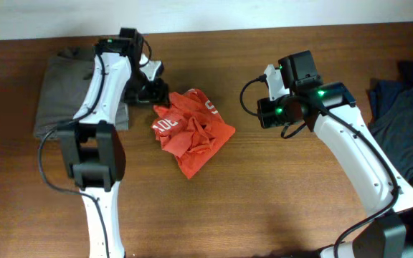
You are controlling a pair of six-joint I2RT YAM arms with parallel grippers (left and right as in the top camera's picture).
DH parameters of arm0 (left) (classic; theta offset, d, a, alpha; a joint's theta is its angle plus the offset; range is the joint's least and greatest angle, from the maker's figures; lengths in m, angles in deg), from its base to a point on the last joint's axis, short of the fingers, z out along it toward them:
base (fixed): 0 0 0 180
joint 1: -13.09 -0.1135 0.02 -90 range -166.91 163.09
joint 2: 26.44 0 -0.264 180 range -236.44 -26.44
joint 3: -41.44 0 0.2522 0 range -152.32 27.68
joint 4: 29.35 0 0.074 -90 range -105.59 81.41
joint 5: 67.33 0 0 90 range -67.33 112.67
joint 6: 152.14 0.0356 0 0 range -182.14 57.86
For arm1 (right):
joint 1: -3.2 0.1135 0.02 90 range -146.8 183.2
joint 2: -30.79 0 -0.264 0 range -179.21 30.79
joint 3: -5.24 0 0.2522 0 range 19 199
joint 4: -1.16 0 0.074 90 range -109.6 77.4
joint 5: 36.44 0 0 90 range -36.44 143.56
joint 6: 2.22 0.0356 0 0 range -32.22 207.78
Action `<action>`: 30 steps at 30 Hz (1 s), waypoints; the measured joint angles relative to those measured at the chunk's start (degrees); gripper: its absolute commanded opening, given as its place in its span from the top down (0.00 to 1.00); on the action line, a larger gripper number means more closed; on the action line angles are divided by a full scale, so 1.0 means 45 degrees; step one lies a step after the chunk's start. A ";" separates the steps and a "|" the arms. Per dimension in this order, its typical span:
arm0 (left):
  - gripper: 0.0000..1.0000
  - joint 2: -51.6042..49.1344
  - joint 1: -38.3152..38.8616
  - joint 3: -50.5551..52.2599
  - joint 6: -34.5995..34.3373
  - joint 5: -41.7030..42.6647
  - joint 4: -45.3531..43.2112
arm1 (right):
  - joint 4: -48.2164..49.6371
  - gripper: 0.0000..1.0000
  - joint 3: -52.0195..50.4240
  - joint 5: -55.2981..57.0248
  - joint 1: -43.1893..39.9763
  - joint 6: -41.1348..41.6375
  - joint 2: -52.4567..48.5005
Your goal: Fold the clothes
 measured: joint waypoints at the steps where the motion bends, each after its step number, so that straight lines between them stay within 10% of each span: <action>1: 0.49 -0.0321 -0.0063 0.0053 0.0068 0.0282 -0.0068 | -0.0049 0.86 0.0000 0.0000 0.0000 0.0000 0.0000; 4: 0.90 -0.0787 -0.0209 0.0165 0.0306 0.0826 -0.0262 | -0.0107 0.86 0.0000 0.0000 0.0000 0.0000 0.0000; 6: 0.99 -0.0811 -0.0277 0.0165 0.0505 0.1365 -0.0432 | -0.0107 0.86 0.0000 0.0044 0.0000 -0.0005 -0.0005; 26: 0.98 -0.0801 0.2380 -0.3201 0.1501 0.4158 0.2589 | -0.0301 0.85 0.0000 0.2599 -0.0039 0.0495 -0.0019; 30: 0.68 -0.0801 0.3274 -0.3201 0.1622 0.3973 0.2589 | -0.0340 0.82 0.0000 0.3002 -0.0248 0.0792 -0.0019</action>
